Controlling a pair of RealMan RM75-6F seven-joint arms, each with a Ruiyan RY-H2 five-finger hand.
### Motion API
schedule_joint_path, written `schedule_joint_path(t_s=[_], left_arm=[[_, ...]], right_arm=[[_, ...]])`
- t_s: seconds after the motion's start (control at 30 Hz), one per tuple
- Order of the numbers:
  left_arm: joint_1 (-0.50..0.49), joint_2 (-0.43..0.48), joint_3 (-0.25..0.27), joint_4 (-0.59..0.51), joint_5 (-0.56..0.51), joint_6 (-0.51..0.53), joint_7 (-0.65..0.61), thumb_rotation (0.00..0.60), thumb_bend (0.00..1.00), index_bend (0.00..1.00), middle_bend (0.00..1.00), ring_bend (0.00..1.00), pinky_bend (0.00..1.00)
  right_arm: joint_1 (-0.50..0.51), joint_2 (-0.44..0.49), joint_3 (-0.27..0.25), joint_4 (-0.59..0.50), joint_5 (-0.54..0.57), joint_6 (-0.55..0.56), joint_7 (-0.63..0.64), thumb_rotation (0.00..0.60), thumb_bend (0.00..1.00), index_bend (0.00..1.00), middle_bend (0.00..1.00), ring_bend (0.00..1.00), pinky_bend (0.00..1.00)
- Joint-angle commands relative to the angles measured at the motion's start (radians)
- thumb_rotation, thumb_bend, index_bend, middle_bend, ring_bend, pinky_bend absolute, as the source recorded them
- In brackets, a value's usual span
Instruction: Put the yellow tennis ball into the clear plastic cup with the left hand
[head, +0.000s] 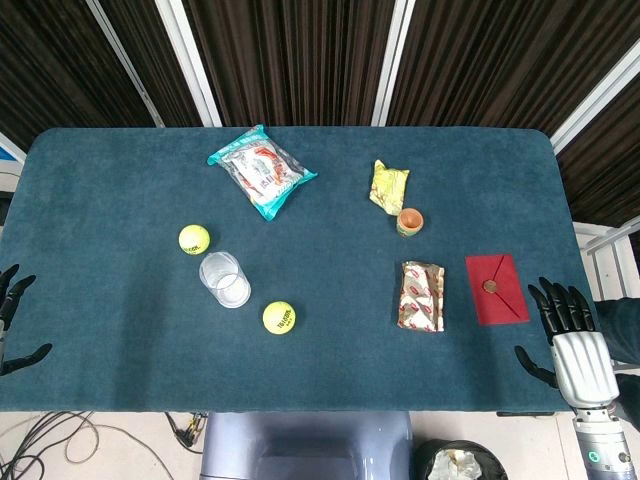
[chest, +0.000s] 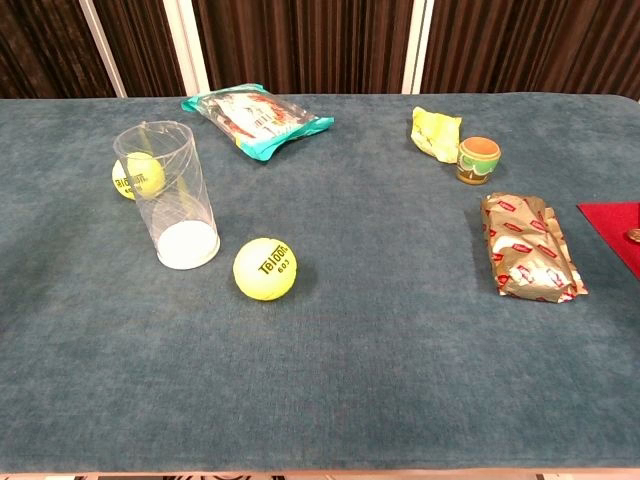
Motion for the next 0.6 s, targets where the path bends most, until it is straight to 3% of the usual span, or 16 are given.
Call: schedule_joint_path(t_s=[0.03, 0.6], left_arm=[[0.000, 0.000, 0.001, -0.001, 0.001, -0.001, 0.002, 0.600, 0.07, 0.14, 0.00, 0.00, 0.09], [0.003, 0.015, 0.005, -0.007, 0.008, -0.001, -0.029, 0.600, 0.07, 0.14, 0.00, 0.00, 0.09]], right_arm=[[0.001, -0.002, 0.000, 0.000, 0.000, -0.002, -0.003, 0.600, 0.34, 0.00, 0.02, 0.02, 0.00], [-0.010, 0.000, 0.016, 0.005, 0.020, 0.023, 0.011, 0.600, 0.34, 0.00, 0.02, 0.02, 0.00]])
